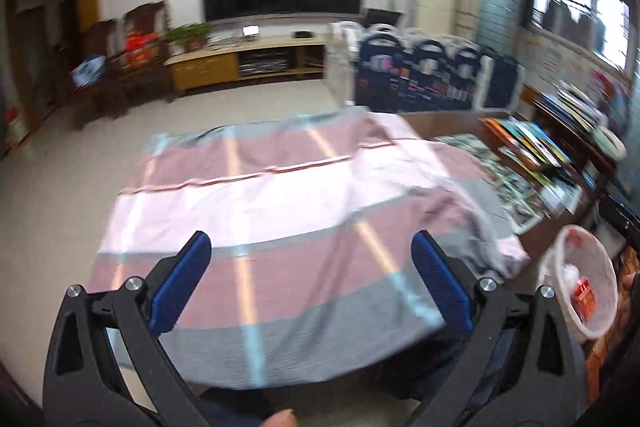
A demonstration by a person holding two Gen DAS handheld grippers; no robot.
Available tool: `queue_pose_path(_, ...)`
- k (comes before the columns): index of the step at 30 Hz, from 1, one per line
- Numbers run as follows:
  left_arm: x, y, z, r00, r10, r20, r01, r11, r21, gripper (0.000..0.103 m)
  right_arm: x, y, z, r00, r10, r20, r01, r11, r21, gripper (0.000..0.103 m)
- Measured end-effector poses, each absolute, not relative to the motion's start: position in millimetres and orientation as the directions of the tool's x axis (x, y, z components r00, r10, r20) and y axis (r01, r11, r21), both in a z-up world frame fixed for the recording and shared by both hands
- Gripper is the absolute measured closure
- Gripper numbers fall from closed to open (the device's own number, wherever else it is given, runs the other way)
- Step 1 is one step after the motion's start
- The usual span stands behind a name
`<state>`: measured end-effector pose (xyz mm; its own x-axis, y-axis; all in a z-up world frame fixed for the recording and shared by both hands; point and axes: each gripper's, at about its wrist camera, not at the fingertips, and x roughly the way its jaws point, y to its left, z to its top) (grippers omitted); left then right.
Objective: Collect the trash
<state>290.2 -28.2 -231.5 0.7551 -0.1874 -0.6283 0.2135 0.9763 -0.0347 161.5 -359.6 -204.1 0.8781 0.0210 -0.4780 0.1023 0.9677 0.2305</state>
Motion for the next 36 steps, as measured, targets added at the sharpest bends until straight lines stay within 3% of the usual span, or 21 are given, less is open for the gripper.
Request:
queue_pose_path(6,298,51,-253,0.76,-0.112,-0.641,0.06,0.993,-0.103,0.003,211,-255,-204,0.871,0.1,-0.481,-0.03,0.988,0.15,0.004)
queue_pose_path(12,292,49,-268,0.759,-0.102,-0.643,0.037,0.993,-0.114,0.003,231,-210,-234,0.823,0.144,-0.55,-0.1,0.989,0.109,0.004)
queue_pose_path(36,280,36,-267,0.774,-0.084,-0.627,0.032,0.995,-0.094,0.003,233,-236,-244,0.823,0.111,-0.557,-0.022,0.986,0.165,0.004)
